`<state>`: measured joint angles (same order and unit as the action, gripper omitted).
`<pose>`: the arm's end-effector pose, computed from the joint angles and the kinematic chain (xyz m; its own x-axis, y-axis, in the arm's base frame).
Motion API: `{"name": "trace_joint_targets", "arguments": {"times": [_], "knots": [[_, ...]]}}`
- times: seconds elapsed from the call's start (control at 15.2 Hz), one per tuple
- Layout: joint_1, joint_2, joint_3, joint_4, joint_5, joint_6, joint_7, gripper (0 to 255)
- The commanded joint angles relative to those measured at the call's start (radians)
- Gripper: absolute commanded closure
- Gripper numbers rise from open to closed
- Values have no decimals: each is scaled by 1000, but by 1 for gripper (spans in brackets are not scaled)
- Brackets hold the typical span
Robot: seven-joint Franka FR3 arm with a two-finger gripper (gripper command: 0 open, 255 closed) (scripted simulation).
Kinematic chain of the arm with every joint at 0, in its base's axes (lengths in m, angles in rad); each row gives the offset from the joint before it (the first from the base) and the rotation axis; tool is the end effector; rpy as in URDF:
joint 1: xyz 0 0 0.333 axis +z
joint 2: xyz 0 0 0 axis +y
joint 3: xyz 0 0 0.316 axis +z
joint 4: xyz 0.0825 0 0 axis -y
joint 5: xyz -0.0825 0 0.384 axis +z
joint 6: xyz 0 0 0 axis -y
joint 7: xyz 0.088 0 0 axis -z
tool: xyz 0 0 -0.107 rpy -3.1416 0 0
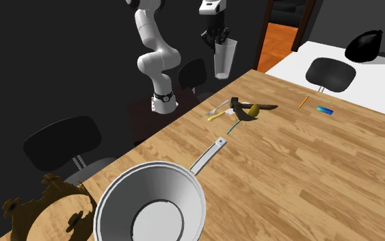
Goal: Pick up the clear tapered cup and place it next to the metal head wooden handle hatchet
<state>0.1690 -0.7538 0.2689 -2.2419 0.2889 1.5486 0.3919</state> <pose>0.2675 0.1937 0.6204 1.0000 -0.0082 -0.0020 -0.0084 -0.9936 -0.1131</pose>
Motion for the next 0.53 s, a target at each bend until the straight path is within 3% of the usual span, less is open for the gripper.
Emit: {"name": "trace_joint_targets", "arguments": {"times": [0.0,0.46], "knots": [[16,-21,39,-9,29,-1,47,255],[28,-64,200,19,145,-20,191,255]]}}
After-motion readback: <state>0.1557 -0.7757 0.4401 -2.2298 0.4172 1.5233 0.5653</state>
